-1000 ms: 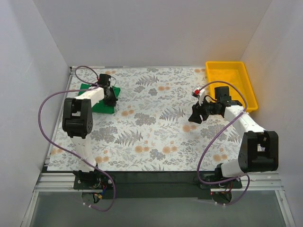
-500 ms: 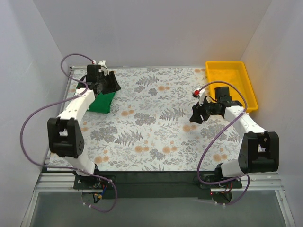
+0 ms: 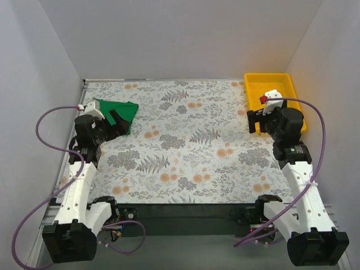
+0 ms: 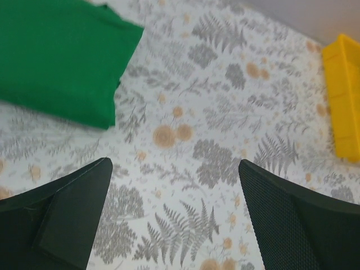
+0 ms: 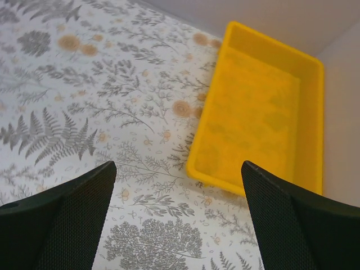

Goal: Fold and stack the t-shirts

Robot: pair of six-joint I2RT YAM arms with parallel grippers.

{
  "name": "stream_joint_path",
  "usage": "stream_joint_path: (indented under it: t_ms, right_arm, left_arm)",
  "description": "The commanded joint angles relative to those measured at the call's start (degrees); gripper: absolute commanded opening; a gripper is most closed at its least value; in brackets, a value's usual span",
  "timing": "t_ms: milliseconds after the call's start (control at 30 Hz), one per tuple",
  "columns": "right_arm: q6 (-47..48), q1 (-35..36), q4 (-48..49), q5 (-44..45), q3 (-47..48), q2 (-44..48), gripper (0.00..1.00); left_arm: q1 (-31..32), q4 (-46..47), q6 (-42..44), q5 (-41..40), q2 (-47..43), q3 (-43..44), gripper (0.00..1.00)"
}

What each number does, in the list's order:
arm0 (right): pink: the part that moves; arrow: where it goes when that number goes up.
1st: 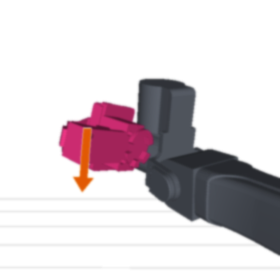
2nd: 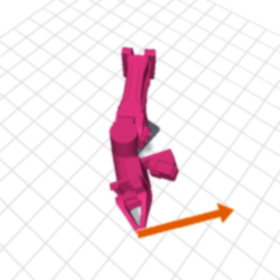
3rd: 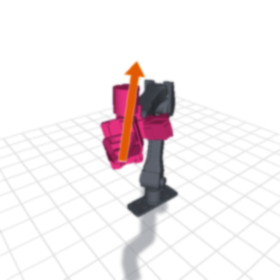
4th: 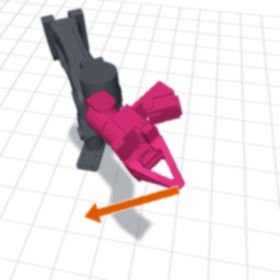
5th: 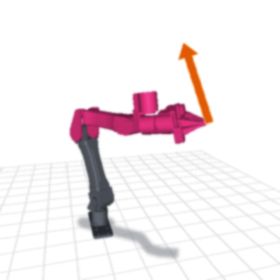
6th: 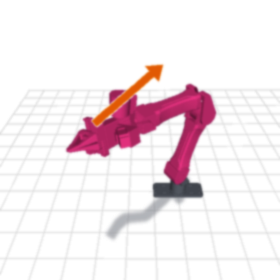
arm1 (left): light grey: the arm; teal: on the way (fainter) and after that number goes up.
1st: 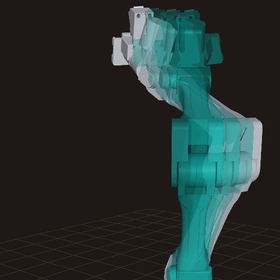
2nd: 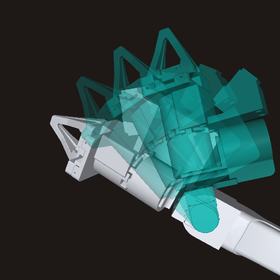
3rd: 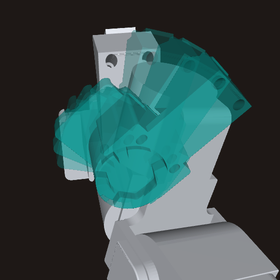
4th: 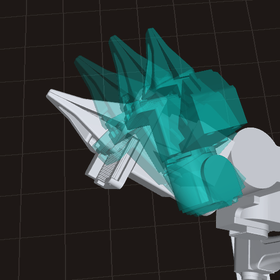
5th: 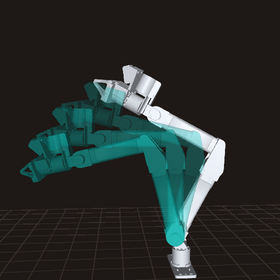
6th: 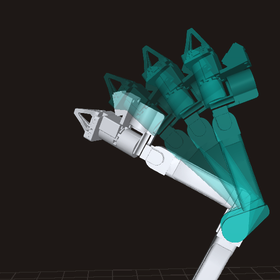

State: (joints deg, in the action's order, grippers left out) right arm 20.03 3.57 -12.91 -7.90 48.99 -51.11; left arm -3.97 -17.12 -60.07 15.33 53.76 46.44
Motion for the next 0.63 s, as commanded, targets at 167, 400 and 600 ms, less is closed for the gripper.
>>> stream_joint_path:
  t_ms: [167, 400, 600]
  right_arm:
    - [-16.17, -0.93, 4.11, 18.72, -3.99, -0.22, 0.98]
    - [-14.85, -1.55, 4.29, 20.91, -5.13, 0.05, 0.98]
    - [-9.93, -1.55, 4.82, 18.62, -5.84, -1.18, 0.98]
  left_arm:
    - [2.29, 1.74, 2.33, -3.2, -10.33, -9.34, 0.95]
    - [2.82, 1.92, 2.42, -3.38, -11.22, -10.66, 0.96]
    - [2.82, 2.27, 2.51, -3.2, -10.6, -10.84, 0.96]
